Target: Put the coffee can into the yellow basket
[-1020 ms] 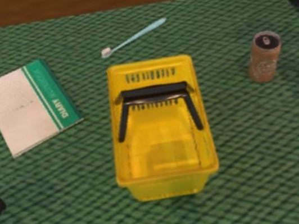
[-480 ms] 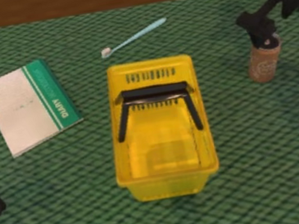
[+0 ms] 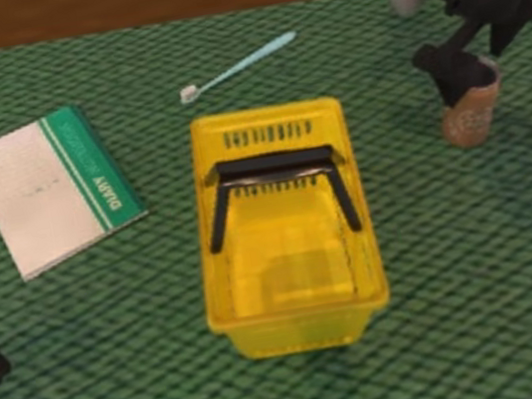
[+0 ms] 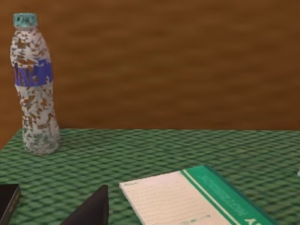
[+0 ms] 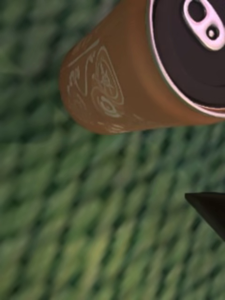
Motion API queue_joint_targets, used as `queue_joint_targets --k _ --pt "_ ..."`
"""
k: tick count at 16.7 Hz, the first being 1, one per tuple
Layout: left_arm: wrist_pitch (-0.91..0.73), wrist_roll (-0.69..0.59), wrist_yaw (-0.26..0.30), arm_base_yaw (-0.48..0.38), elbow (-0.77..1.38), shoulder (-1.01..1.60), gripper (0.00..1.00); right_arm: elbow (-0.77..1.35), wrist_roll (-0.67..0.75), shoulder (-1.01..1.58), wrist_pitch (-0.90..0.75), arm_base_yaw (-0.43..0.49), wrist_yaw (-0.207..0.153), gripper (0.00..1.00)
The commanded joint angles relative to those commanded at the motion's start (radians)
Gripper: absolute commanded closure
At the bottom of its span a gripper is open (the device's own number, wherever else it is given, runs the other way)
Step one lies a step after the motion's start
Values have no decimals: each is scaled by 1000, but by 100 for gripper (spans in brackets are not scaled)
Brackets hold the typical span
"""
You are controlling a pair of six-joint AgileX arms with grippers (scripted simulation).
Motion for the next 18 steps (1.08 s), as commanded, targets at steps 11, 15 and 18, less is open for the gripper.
queue_joint_targets --k 11,15,18 --pt "0 0 0 0 0 0 0 -240 1 -22 218 1 0 0" --pt "0 0 0 0 0 0 0 -240 1 -22 218 1 0 8" --pt "0 0 0 0 0 0 0 -240 1 -22 218 1 0 30"
